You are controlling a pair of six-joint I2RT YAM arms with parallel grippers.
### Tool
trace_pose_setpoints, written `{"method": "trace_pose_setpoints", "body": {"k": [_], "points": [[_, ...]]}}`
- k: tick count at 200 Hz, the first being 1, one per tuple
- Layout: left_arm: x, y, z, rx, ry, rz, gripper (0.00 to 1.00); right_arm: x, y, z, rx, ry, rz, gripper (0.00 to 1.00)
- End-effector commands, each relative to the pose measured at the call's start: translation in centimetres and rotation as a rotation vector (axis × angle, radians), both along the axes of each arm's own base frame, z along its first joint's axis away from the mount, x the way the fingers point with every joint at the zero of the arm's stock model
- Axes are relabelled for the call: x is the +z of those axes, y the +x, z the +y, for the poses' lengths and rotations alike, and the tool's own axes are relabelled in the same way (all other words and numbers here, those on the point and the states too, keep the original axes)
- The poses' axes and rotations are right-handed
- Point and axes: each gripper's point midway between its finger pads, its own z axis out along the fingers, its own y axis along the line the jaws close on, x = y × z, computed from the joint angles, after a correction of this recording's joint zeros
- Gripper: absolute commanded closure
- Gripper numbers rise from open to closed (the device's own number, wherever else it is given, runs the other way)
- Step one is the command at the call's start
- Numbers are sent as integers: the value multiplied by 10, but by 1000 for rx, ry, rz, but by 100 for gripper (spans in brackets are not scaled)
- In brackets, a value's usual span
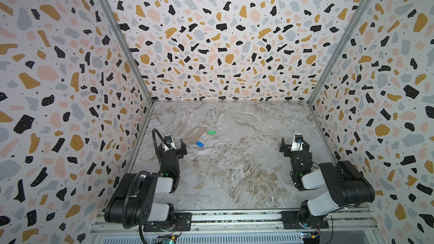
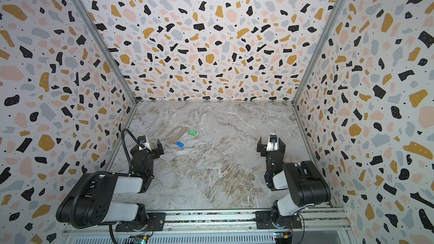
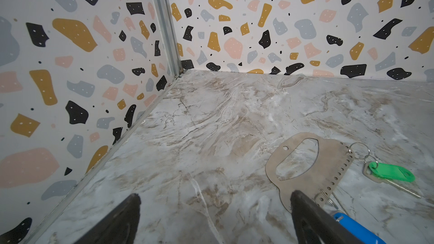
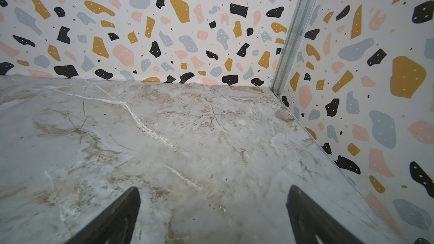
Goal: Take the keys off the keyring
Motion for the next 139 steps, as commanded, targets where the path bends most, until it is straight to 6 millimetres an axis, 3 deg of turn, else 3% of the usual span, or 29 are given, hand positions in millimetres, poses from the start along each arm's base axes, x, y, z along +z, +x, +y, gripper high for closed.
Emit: {"method": "trace_pose_setpoints", "body": {"k": [1,18,49,71,100,126,139], "points": [[27,11,2,26,0,-48,0,20,-7,2,6,-15,-72,1],[42,21,-1,14,-8,-7,1,25,-5,11,10,-62,-27,1],[56,54,-25,-82,-98,165,0,68,25,40,129,3,6,1],[51,76,-52,-181,-193,298,0,82,44,92,285,46,43,1],[39,100,-99,-319,-279,404,0,75,62,162,435,97,145,1],[24,115,-135,-398,-270,467,0,70,62,222,620,202,221,0],[8,123,-144,-410,-285,522,0,65,58,244,698,226,259,0]]}}
